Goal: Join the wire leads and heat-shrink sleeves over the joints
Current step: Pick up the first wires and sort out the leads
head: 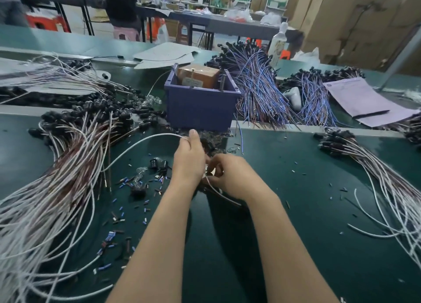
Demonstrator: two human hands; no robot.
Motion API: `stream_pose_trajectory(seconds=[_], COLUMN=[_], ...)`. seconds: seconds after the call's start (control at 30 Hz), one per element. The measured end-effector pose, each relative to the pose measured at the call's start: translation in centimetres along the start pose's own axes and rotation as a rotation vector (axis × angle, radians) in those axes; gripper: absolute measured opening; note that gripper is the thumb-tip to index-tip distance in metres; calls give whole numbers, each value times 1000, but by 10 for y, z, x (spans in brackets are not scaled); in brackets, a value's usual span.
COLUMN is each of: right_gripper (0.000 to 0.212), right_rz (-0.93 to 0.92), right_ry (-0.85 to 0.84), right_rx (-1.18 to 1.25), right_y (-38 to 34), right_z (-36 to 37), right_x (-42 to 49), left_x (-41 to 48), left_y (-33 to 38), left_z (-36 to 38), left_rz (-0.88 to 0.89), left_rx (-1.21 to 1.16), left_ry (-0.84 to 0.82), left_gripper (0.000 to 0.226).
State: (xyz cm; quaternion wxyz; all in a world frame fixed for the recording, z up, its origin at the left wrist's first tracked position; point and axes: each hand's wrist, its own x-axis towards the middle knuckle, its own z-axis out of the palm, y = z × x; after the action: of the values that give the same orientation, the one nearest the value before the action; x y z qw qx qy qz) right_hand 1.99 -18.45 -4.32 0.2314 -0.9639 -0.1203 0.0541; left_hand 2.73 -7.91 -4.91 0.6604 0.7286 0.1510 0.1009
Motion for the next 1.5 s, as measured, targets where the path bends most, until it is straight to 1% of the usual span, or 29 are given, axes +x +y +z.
stream_pose_trajectory(seconds=[0.07, 0.13, 0.2, 0.23, 0.27, 0.3, 0.33, 0.4, 0.47, 0.57, 0.63, 0.73, 0.77, 0.83, 0.9, 0.97, 1.0, 1.03, 1.1, 1.17, 1.2, 1.23, 1.27, 1.3, 1.33, 1.37, 1.43, 1.47, 1.5], right_gripper=[11, 8, 8, 10, 15, 21, 25, 29, 30, 28, 26, 32, 30, 17, 13, 14, 13, 10, 11, 27, 31, 30, 24, 18, 13, 11, 17, 21, 24], right_rz=[-11, -18, -24, -38, -55, -73, -84, -96, -118, -173, -186, -190, -194, -213, -219, -200, -189, -174, -125, -44, -1, 34, 68, 106, 138, 155, 155, 138, 121], right_ry=[-14, -2, 28, 44, 56, 55, 47, 28, 24, -3, -66, -134, -125, -74, -34, -36, -44, -45, -27, -9, 7, 29, 73, 139, 215, 283, 384, 429, 474], right_rx=[-41, -43, -2, 29, 49, 52, 43, 3, -49, 22, 56, -35, -41, -48, -87, -115, -121, -120, -119, -158, -169, -165, -125, -20, 160, 401, 880, 1001, 1029], right_y=[-2, -2, -2, -3, -6, -8, -11, -16, -18, -23, -28, -32, -32, -31, -32, -31, -31, -31, -31, -31, -29, -27, -23, -20, -18, -16, -14, -12, -9], right_z=[3, 5, 5, 5, 5, 5, 6, 8, 10, 12, 13, 16, 16, 17, 17, 16, 14, 13, 13, 14, 14, 13, 11, 9, 7, 6, 6, 6, 7], right_x=[0, 0, -1, -2, -2, -3, -3, -3, -3, -5, -6, -8, -8, -10, -11, -11, -10, -10, -8, -9, -9, -8, -6, -4, -1, 1, 3, 4, 4], left_x=[-3, -1, 1, 1, 1, 0, -1, -4, -6, -6, -7, -11, -13, -18, -23, -23, -22, -19, -11, -3, -1, 0, 2, 3, 3, 3, 2, 1, 0], left_y=[5, 14, 25, 31, 35, 38, 40, 41, 40, 40, 41, 46, 49, 53, 55, 56, 55, 53, 46, 35, 30, 26, 24, 22, 20, 18, 13, 9, 5], left_z=[-3, -11, -21, -25, -27, -29, -29, -28, -28, -29, -29, -28, -28, -27, -26, -25, -24, -24, -24, -24, -24, -24, -23, -22, -20, -18, -13, -10, -8], left_rz=[90, 176, 177, 135, 85, 35, -7, -65, -108, -140, -128, -49, -10, 91, 196, 248, 261, 272, 307, 332, 334, 321, 294, 268, 260, 266, 268, 242, 207], left_rx=[-67, -168, -358, -493, -628, -723, -752, -709, -649, -533, -434, -210, -143, -46, 81, 244, 327, 413, 532, 450, 376, 307, 246, 212, 219, 272, 487, 609, 720], left_ry=[120, 236, 284, 252, 175, 73, -23, -175, -287, -358, -391, -463, -492, -564, -605, -577, -528, -453, -219, 12, 93, 145, 169, 168, 149, 115, -15, -121, -229], left_gripper=[29, 22, 22, 22, 24, 27, 31, 39, 51, 65, 64, 56, 54, 52, 54, 57, 58, 58, 52, 37, 30, 28, 31, 39, 49, 57, 56, 52, 49])
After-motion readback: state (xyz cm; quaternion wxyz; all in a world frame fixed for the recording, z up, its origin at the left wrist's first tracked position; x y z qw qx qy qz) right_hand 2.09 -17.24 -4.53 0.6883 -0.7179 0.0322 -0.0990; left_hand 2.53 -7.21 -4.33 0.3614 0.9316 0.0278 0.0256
